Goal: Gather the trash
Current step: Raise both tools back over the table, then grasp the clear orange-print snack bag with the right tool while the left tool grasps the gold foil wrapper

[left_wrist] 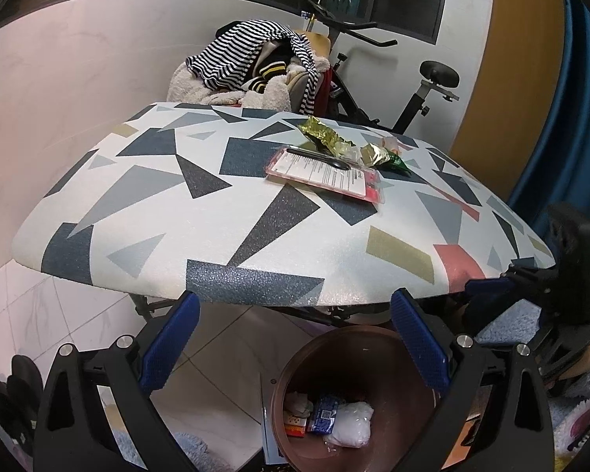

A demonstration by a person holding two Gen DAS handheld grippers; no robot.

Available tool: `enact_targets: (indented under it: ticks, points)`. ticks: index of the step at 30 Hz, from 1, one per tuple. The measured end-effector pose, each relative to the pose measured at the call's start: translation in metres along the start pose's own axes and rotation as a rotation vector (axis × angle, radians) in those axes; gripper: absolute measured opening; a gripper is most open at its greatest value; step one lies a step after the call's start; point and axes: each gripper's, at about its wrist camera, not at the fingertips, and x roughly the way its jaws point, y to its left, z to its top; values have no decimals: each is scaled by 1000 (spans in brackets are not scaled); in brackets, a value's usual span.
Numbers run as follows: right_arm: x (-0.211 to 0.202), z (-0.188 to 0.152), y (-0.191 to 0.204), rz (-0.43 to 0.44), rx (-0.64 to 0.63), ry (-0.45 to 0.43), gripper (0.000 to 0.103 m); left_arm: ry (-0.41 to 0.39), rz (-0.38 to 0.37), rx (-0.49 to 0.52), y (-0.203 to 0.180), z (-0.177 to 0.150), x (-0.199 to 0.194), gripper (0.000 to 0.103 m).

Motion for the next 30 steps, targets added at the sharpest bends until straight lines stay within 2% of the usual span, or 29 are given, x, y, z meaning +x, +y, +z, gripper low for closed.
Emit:
enact_targets:
  ticks: [5,14,17,19,26,30]
  points:
    - [-15,11,-13,-18,46,-46,95,15,-16,-13,2,5,2,95]
    - [-29,35,-77,-174,171,-81,95,27,-11,-63,17,39,19,95]
    - [-33,47,-105,-256,237,-88,95,19,-17,-63,19,58,28,95]
    - [-34,53,-118,-278,253,-90,95,12,-28,-61,19,73,35,95]
    - [-31,95,-166,-301,234,-126,95,2,-84,-76,23,125,66,95]
    - [-19,130,-196,-323,240,-139,88,6,-115,-99,28,156,90,95]
